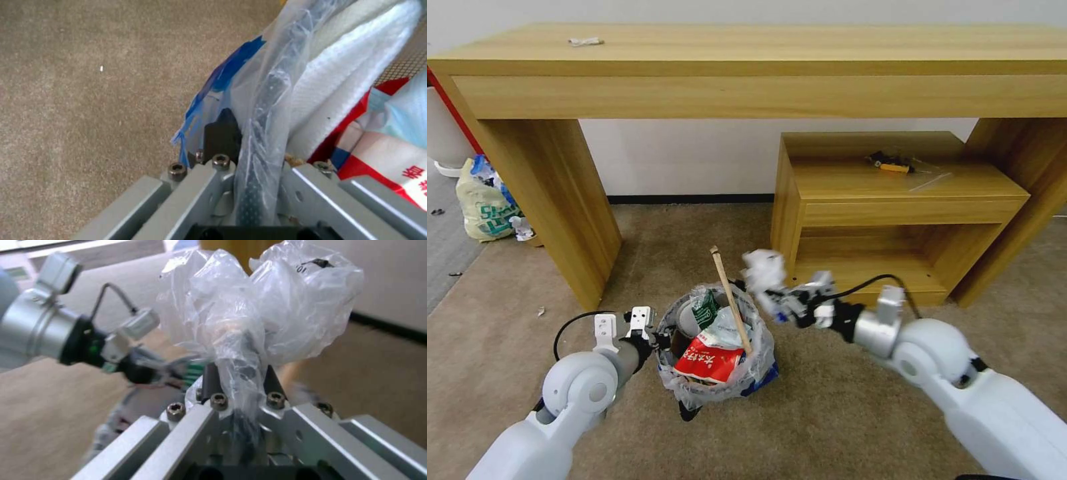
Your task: Pick up the trash bin and place the garbage on the floor into it.
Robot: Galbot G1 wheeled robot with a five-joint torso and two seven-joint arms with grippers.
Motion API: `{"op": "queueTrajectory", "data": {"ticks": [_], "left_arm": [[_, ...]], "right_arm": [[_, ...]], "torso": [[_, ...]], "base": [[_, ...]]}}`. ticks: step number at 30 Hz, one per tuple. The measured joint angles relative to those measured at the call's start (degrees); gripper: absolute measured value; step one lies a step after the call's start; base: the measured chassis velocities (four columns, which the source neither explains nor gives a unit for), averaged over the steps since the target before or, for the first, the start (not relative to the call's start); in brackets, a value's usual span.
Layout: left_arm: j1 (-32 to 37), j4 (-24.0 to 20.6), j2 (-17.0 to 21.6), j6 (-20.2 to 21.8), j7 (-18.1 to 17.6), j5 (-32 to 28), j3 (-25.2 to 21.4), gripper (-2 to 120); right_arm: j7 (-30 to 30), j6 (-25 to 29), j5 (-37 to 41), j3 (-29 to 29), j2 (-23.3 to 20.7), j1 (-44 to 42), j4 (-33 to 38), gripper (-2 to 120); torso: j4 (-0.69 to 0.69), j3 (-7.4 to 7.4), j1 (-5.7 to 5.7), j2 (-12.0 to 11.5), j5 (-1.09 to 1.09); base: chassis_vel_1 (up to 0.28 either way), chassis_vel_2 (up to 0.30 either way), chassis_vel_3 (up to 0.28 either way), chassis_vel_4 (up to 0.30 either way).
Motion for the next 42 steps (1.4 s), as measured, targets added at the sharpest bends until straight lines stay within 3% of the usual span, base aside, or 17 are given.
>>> {"op": "queueTrajectory", "data": {"ticks": [1,9,22,25,30,32,42], "left_arm": [[-0.62,0.41,0.28,0.0,-0.13,-0.39,0.32,0],[-1.51,1.92,0.98,0.0,-0.16,-0.54,0.52,0],[-2.68,2.78,1.61,0.0,-0.29,-1.8,0.26,0],[-2.91,2.92,1.54,0.0,-0.24,-2.03,0.24,0],[-2.93,2.94,1.61,0.0,-0.22,-2.18,0.14,0],[-2.88,2.94,1.67,0.0,-0.22,-2.23,-0.05,0],[-2.71,3.39,1.51,0.0,-0.13,-2.24,-0.71,0]], "right_arm": [[1.4,-1.88,1.31,-3.39,0.46,2.67,-0.32,0],[6.82,-7.13,3.7,-12.79,2.38,10.68,-2.38,0],[9.8,-10.52,3.46,-18.31,5.59,15.31,-6.6,2],[10.05,-10.59,3.22,-19.17,6.39,15.41,-7.17,18],[10.1,-10.57,2.62,-19.52,6.82,15.41,-7.65,32],[10.53,-10.48,2.55,-19.53,6.9,15.42,-7.65,44],[11.42,-9.55,2.51,-18.68,5.93,14.39,-6.02,77]], "torso": [[-0.02,0.0,0.0,0.0,0.01],[-0.03,0.0,-0.01,0.0,0.0],[-0.02,0.0,0.0,0.0,0.01],[-0.03,-0.01,-0.01,0.0,0.0],[-0.03,-0.01,-0.01,0.0,0.01],[-0.03,-0.01,-0.01,0.0,0.01],[-0.03,-0.01,-0.01,0.0,0.01]], "base": [[0.0,0.0,0.0,0.0],[0.0,0.0,0.0,0.0],[0.0,0.0,0.0,0.0],[0.0,0.0,0.0,0.0],[0.0,0.0,0.0,0.0],[0.0,0.0,0.0,0.0],[0.0,0.0,0.0,0.0]]}}
